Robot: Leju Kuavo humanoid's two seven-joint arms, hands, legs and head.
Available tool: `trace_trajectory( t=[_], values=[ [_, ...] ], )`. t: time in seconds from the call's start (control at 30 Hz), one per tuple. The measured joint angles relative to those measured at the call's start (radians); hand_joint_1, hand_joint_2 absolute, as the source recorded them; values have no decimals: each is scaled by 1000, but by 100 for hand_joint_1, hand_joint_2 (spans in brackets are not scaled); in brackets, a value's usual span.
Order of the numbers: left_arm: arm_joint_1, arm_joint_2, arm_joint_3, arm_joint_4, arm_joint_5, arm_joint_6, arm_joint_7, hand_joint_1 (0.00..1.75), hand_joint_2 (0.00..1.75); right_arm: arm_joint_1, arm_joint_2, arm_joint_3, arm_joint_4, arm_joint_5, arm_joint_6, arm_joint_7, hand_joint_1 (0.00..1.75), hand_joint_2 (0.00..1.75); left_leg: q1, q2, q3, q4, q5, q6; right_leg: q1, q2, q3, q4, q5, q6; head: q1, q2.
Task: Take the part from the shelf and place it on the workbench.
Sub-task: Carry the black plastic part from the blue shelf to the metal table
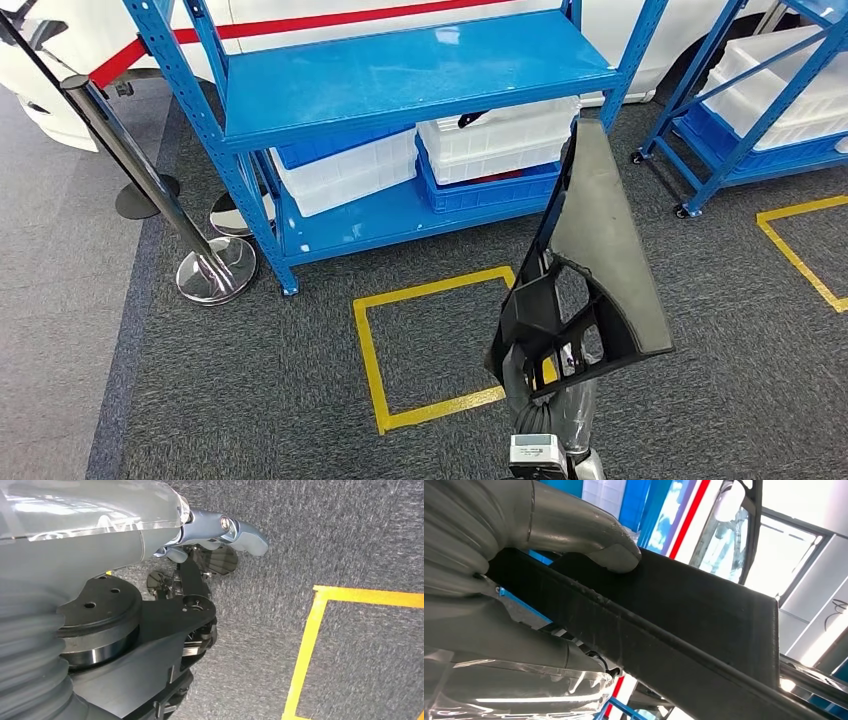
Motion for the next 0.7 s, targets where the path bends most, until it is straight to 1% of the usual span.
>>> trace_trajectory(
  t=[0.47,0.7],
  values=[
    [-1,0,0,0,-4,-4,-3,0,175,26,2,-5,-23,2,0,25,175,175,0,0,-3,0,0,0,-3,0,-3,1,0,0,0,0],
    [-1,0,0,0,-8,-6,-3,0,175,30,5,-5,-37,32,0,35,175,175,0,0,-4,1,0,0,-3,0,-3,1,1,1,0,0]
  ],
)
